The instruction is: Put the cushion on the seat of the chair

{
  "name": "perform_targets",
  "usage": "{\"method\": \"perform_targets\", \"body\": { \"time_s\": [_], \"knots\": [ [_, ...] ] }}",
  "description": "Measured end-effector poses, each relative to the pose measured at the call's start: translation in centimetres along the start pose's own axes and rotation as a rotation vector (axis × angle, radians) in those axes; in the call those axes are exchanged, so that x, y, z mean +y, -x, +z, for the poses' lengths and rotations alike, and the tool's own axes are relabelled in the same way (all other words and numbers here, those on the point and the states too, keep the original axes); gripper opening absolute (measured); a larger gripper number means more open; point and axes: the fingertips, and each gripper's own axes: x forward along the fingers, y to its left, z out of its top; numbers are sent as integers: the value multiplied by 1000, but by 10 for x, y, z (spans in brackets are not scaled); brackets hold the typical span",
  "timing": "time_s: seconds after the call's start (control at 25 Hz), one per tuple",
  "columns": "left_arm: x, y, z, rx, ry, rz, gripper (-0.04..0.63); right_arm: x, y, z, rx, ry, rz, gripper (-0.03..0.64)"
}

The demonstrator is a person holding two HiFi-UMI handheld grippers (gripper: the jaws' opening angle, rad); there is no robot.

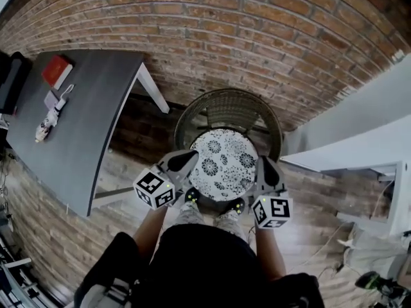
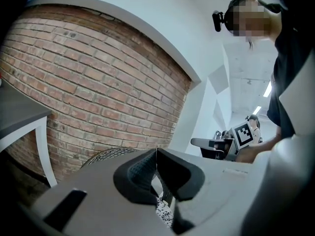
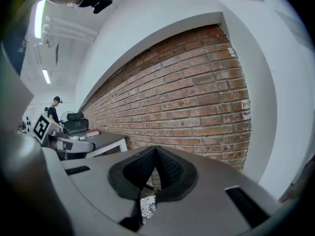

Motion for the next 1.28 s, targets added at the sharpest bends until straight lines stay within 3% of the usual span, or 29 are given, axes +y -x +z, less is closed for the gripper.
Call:
{"method": "perform_targets", "body": {
  "time_s": [0.32,1.28],
  "knots": [
    [-19,-6,10,-23,-13,-32,6,-5,14,13,-24,12,-8,-2],
    [-29,-3,19,-28,-24,-15,6,-12,25,14,-22,-1,-11,-2]
  ]
}}
